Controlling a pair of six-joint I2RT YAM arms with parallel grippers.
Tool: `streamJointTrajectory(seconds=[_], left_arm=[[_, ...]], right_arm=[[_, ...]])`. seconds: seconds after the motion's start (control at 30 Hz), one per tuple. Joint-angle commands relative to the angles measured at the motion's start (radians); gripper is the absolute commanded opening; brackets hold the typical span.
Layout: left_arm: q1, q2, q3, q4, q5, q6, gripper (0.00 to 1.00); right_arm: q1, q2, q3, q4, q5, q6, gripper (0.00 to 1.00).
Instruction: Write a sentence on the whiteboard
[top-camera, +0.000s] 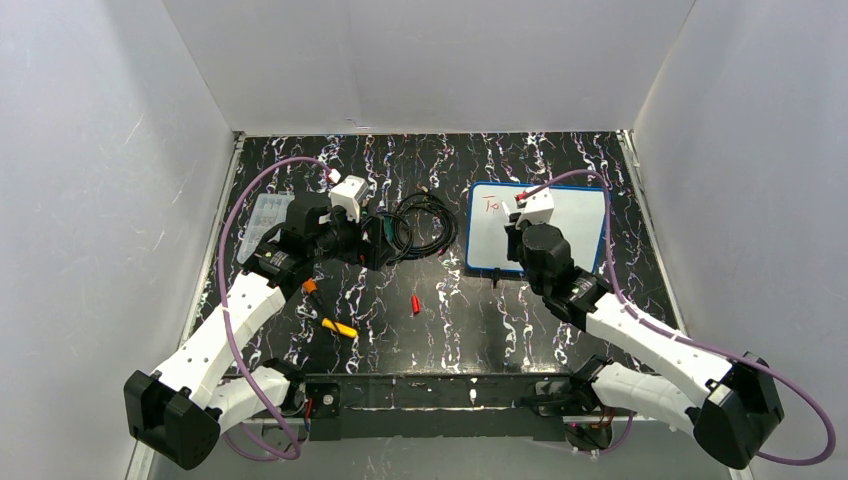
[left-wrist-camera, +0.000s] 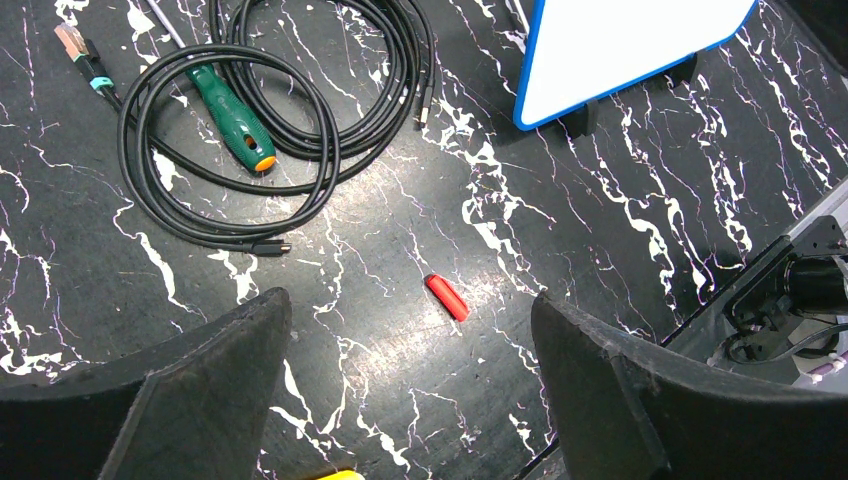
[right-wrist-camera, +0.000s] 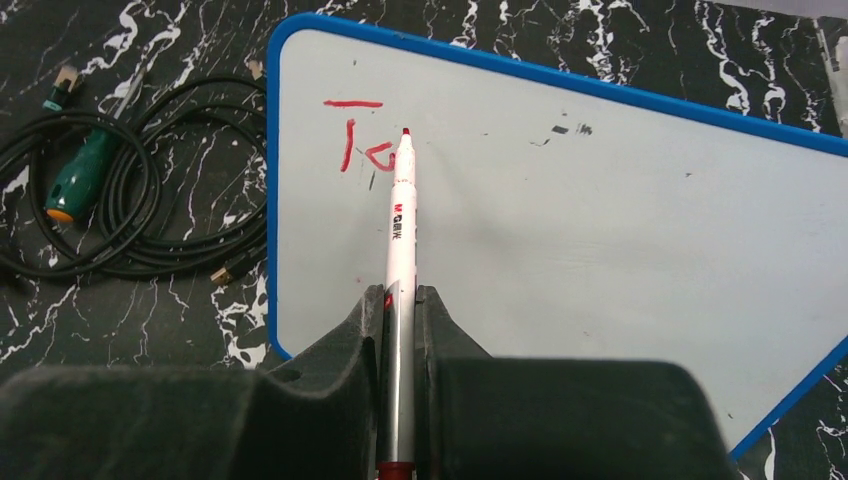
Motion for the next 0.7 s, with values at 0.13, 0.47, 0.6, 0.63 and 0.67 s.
streamJointTrajectory(seconds=[0.13,0.47,0.6,0.63,0.67], left_arm=[[0.004,-0.026,-0.007,0.01,0.019,-0.001,0.88],[0.004,-0.026,-0.008,0.01,0.02,-0.001,0.88],[0.004,-0.026,-0.007,0.01,0.019,-0.001,0.88],[0.004,-0.026,-0.007,0.01,0.02,-0.002,0.88],[0.004,-0.027,-0.007,0.01,0.02,-0.001,0.88]], right_arm=[[0.004,-0.027,-0.019,0.033,0.057,0.007,0.01],[0.004,0.005,-0.02,0.054,0.063,0.001,0.01],[0.004,0.015,-0.011,0.062,0.072,-0.008,0.01],[0.004,0.016,-0.01,0.068,0.071,-0.012,0.01],[0.004,0.019,-0.008,0.072,0.07,-0.016,0.01]])
